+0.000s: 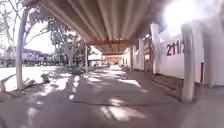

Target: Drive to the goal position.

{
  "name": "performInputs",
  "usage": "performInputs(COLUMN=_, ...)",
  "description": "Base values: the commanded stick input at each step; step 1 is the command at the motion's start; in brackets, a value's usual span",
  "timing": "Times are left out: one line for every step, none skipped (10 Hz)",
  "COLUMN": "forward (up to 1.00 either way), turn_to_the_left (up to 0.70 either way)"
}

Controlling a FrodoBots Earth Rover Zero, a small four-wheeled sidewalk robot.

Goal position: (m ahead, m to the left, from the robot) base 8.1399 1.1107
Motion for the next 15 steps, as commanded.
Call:
performInputs(forward=0.7, turn_to_the_left=0.0)
performInputs(forward=0.7, turn_to_the_left=0.0)
performInputs(forward=0.7, turn_to_the_left=0.0)
performInputs(forward=0.7, turn_to_the_left=0.0)
performInputs(forward=0.7, turn_to_the_left=0.0)
performInputs(forward=0.7, turn_to_the_left=0.0)
performInputs(forward=0.7, turn_to_the_left=0.0)
performInputs(forward=0.7, turn_to_the_left=0.0)
performInputs(forward=0.7, turn_to_the_left=0.0)
performInputs(forward=0.7, turn_to_the_left=0.0)
performInputs(forward=0.7, turn_to_the_left=0.0)
performInputs(forward=0.7, turn_to_the_left=0.0)
performInputs(forward=0.7, turn_to_the_left=0.0)
performInputs(forward=0.7, turn_to_the_left=0.0)
performInputs(forward=0.7, turn_to_the_left=0.0)
